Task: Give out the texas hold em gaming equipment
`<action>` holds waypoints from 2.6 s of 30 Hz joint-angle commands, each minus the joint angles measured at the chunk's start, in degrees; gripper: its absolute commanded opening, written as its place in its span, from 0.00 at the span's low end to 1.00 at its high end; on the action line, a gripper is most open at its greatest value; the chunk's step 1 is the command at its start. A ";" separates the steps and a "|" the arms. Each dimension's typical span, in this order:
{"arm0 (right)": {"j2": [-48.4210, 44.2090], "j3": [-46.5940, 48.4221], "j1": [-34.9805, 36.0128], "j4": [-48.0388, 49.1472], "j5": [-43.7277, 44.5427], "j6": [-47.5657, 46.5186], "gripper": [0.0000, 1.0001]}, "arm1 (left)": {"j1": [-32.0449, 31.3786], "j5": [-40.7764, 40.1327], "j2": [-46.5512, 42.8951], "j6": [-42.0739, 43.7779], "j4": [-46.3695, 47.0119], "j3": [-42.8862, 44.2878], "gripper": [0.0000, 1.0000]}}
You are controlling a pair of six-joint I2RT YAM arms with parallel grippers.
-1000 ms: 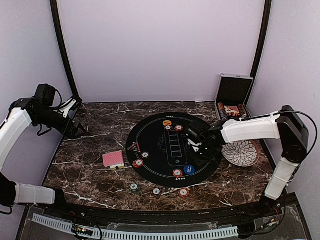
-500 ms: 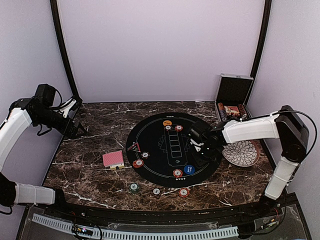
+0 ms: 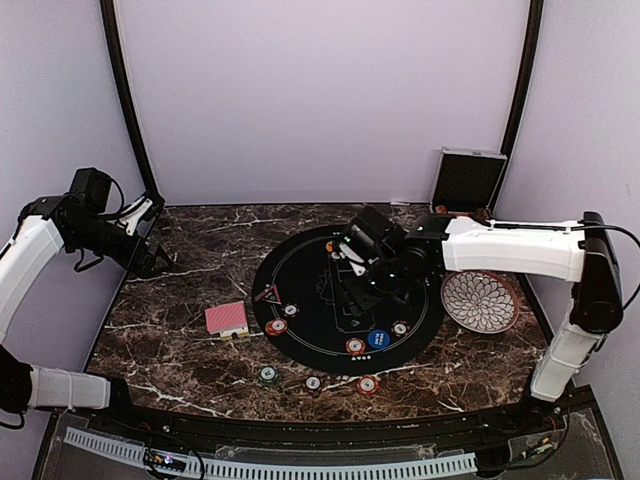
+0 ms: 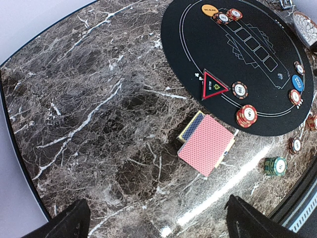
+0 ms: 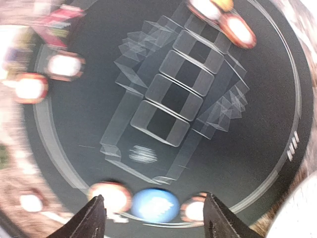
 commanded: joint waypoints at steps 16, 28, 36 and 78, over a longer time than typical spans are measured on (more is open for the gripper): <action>23.09 25.20 19.73 0.24 -16.95 -13.72 0.81 | -0.17 0.61 -1.87 0.94 -1.65 0.15 0.99; 29.30 29.59 20.49 -0.91 -16.88 -15.04 0.78 | -0.17 0.75 -2.36 0.97 -2.07 0.38 0.99; 30.84 29.72 20.97 -0.10 -14.73 -15.57 0.72 | -0.17 0.63 -2.58 1.10 -2.16 0.31 0.99; 30.78 30.13 21.13 0.31 -13.25 -16.05 0.20 | -0.15 0.09 -2.92 1.37 -2.24 0.05 0.99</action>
